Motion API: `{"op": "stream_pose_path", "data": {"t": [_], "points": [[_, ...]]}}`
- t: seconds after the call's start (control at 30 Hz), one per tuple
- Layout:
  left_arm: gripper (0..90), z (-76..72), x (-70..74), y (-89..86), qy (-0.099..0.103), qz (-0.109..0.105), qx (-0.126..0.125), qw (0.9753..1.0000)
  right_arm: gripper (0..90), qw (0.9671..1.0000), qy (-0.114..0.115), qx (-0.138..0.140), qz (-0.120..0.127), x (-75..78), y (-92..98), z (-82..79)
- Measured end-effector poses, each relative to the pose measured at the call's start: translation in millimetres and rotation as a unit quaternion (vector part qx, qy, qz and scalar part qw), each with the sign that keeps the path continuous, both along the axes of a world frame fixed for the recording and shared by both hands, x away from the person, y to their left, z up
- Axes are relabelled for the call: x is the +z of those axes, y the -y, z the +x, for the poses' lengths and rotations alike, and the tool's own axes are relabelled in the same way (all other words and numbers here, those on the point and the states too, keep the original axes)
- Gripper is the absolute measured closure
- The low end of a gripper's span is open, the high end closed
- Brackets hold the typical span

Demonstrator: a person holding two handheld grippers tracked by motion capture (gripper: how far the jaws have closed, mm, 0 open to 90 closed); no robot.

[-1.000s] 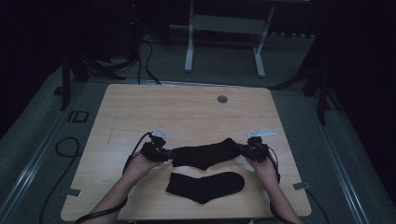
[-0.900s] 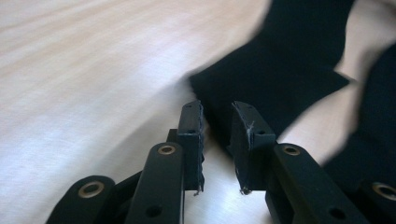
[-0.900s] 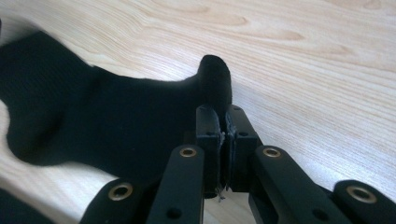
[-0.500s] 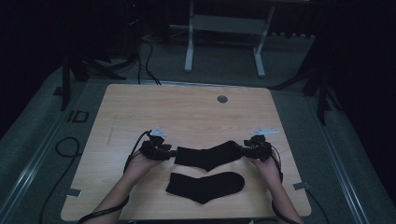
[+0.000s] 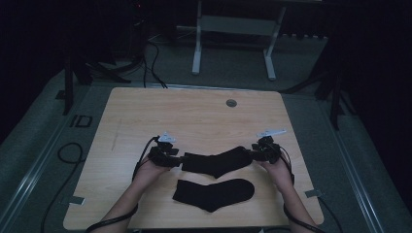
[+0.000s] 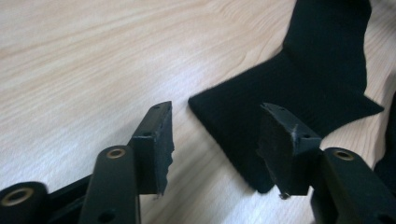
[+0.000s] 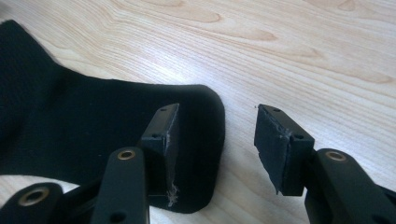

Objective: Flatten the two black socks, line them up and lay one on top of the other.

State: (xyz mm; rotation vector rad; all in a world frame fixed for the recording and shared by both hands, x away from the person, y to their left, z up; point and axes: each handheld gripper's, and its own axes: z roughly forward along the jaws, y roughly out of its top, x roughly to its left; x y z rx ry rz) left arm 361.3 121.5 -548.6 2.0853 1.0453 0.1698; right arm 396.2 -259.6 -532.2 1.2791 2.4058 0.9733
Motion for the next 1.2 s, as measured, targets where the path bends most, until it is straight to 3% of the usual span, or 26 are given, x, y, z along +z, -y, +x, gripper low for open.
{"op": "stream_pose_path", "data": {"t": [0.13, 0.3, 0.6, 0.73, 0.87, 1.0, 1.07, 1.2], "points": [[44.5, 4.3, 0.9, 5.5, 0.002, -0.001, 0.0, 1.0, 50.0, 0.9999, 0.002, 0.007, -0.011, 2.1, -1.6, 2.3], [43.2, 10.2, -3.0, 13.7, 0.004, 0.017, -0.002, 0.9998, 52.0, 0.9995, -0.001, 0.013, -0.028, 2.1, -4.5, 6.4], [44.9, 13.7, -10.8, 22.9, 0.008, 0.041, -0.001, 0.9991, 67.1, 0.9979, -0.01, 0.032, -0.056, -5.7, -13.3, 8.0], [52.1, 10.6, -11.8, 27.5, 0.018, 0.062, -0.003, 0.9979, 82.5, 0.9971, -0.01, 0.034, -0.067, -7.6, -15.5, 5.6], [62.5, 8.2, -10.9, 32.4, 0.026, 0.078, -0.01, 0.9966, 85.6, 0.996, -0.013, 0.045, -0.077, -8.0, -17.2, 4.2], [80.6, 5.8, -10.7, 35.3, 0.024, 0.072, -0.023, 0.9968, 86.1, 0.9964, -0.008, 0.048, -0.069, -7.9, -16.8, 1.8], [83.0, 4.4, -9.9, 35.9, 0.032, 0.078, -0.019, 0.9963, 86.1, 0.9968, -0.007, 0.045, -0.065, -7.0, -15.9, 1.0], [84.4, 2.2, -0.5, 30.2, 0.047, 0.055, -0.001, 0.9974, 86.4, 0.9975, -0.002, 0.046, -0.054, -0.6, -14.5, -1.0]]}}
